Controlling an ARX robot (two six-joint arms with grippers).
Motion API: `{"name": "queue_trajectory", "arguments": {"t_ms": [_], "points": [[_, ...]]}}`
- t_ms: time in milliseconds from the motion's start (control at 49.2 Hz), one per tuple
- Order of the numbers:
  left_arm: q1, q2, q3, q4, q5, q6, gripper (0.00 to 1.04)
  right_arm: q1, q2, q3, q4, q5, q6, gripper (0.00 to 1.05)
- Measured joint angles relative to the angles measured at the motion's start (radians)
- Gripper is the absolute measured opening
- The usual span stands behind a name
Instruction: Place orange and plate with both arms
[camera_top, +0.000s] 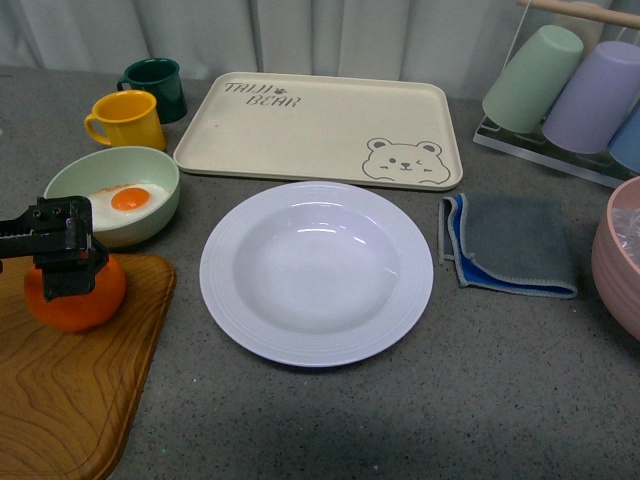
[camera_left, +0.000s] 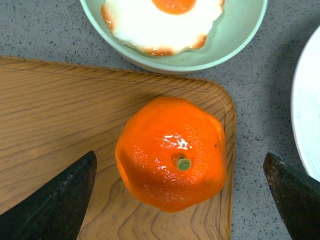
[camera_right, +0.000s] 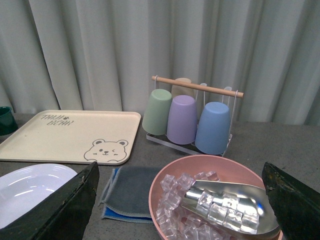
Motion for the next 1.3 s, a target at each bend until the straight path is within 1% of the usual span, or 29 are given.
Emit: {"name": "queue_trajectory", "arguments": {"t_ms": [366, 692, 712, 814, 834, 915, 997, 1139, 1302], "points": [[0.021, 0.079, 0.042, -0.023, 0.007, -0.058, 0.98, 0.000, 0.000, 0.000, 0.000, 0.000, 0.000, 0.95], [0.013, 0.102, 0.060, -0.038, 0.015, -0.082, 0.98, 0.000, 0.000, 0.000, 0.000, 0.000, 0.000, 0.95], [0.011, 0.103, 0.060, -0.039, 0.018, -0.081, 0.96, 0.000, 0.000, 0.000, 0.000, 0.000, 0.000, 0.95], [0.005, 0.104, 0.060, -0.041, 0.019, -0.081, 0.78, 0.000, 0.000, 0.000, 0.000, 0.000, 0.000, 0.95], [0.005, 0.104, 0.060, -0.041, 0.018, -0.081, 0.77, 0.000, 0.000, 0.000, 0.000, 0.000, 0.000, 0.95], [0.000, 0.104, 0.060, -0.043, 0.016, -0.081, 0.63, 0.000, 0.000, 0.000, 0.000, 0.000, 0.000, 0.95], [-0.008, 0.097, 0.060, -0.049, 0.019, -0.082, 0.55, 0.000, 0.000, 0.000, 0.000, 0.000, 0.000, 0.95], [-0.051, 0.040, 0.045, -0.037, 0.040, -0.077, 0.51, 0.000, 0.000, 0.000, 0.000, 0.000, 0.000, 0.95], [-0.167, -0.028, 0.038, -0.034, 0.050, -0.080, 0.51, 0.000, 0.000, 0.000, 0.000, 0.000, 0.000, 0.95]]}}
